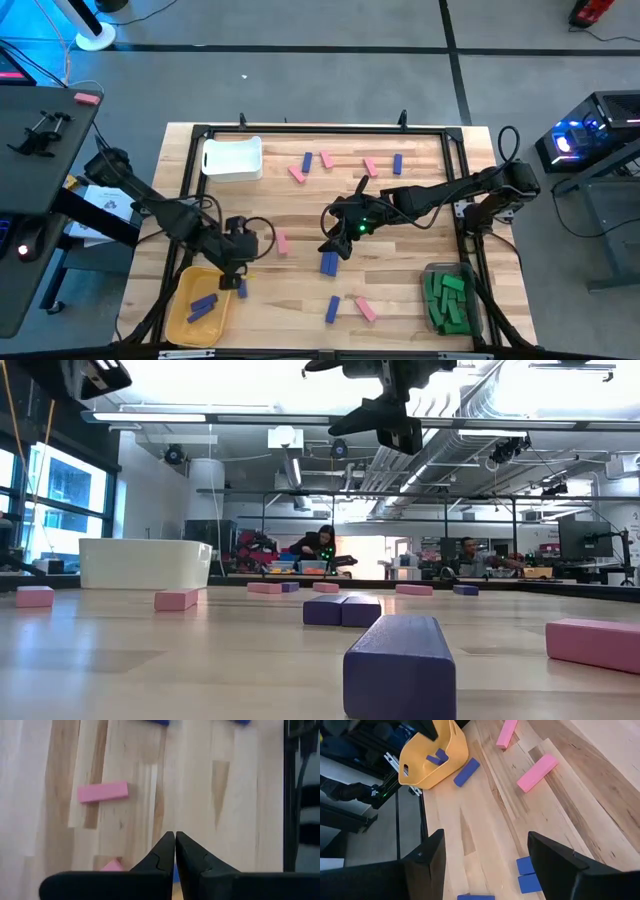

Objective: Sort blocks
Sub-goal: Put the purple block into the yellow bin

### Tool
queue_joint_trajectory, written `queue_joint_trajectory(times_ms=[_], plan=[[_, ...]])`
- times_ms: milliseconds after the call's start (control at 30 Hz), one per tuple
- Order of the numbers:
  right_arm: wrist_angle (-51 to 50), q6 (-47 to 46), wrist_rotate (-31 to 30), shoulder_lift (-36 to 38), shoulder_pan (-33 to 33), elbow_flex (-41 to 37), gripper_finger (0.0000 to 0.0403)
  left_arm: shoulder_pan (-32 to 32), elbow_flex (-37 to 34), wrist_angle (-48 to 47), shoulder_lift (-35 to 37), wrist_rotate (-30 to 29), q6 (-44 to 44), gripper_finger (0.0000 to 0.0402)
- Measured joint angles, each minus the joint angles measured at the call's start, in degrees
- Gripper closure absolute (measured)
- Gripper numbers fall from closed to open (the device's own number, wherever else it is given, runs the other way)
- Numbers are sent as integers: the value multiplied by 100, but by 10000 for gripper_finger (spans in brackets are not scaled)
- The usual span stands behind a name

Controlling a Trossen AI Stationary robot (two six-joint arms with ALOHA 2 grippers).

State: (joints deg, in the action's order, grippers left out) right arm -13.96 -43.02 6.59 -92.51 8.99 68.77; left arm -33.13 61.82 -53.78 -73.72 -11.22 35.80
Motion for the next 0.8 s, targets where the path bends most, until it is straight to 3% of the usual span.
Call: queue_joint_trajectory(times_ms=[67,167,300,567,667,800], plan=[[-1,-2,0,0,0,0,190,95,4,166,-198,80,273,389],[0,-24,1,0,0,0,190,246,4,145,-638,690,165,363],[-1,1,2,0,0,0,190,261,19,63,-1209,1341,-772,307],[-26,89,2,0,0,0,190,108,140,55,-2095,1918,-1963,209],[-38,90,2,0,0,0,190,93,140,57,-2430,1950,-1720,199],[-46,119,2,0,0,0,190,269,138,43,-2792,2368,-515,199]])
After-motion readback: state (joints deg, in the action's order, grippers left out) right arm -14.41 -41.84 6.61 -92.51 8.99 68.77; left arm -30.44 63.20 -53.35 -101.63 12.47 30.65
